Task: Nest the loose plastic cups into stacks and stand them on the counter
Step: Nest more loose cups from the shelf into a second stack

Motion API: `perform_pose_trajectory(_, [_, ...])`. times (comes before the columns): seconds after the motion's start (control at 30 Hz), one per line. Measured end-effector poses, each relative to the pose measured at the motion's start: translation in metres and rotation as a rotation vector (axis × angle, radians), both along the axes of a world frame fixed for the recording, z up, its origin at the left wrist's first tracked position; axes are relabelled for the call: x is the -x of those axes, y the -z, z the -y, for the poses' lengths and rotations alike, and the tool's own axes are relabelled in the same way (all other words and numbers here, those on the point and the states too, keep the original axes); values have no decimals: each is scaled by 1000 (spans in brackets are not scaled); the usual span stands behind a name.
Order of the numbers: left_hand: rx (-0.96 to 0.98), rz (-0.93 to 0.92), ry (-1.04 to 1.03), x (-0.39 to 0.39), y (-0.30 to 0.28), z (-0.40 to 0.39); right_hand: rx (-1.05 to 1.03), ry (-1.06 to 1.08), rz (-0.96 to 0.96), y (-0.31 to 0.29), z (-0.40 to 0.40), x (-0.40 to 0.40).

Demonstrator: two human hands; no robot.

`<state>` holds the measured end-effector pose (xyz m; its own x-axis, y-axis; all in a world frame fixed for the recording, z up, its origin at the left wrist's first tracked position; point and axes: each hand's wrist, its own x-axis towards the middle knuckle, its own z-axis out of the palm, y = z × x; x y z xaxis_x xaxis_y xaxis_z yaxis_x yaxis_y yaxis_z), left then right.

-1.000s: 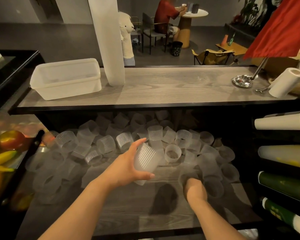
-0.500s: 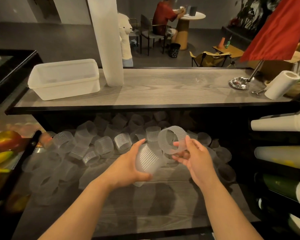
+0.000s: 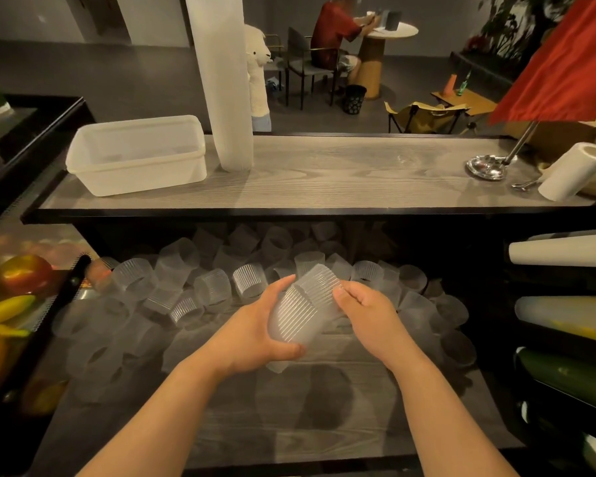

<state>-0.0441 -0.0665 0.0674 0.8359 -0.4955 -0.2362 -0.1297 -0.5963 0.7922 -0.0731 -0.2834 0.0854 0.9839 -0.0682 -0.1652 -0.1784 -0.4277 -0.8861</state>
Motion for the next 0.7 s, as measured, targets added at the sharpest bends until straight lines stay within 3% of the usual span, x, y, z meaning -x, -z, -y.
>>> perform_pose_trajectory(0.37, [-73, 87, -21, -10, -5, -3, 179, -284, 32, -7, -16, -9])
perform_pose_trajectory(0.5, [-105, 74, -31, -14, 1, -7, 93, -333, -62, 8, -24, -14])
perform_pose_trajectory(0.6, [-111, 46, -70, -15, 11, -14, -178, -76, -93, 36, -24, -26])
perform_pose_trajectory(0.63, [-117, 42, -85, -15, 14, -17, -163, 41, -69, 48, -22, -32])
perform_pose_trajectory(0.7, [-126, 37, -107, -15, 17, -22, 124, 171, -64, 73, -15, -42])
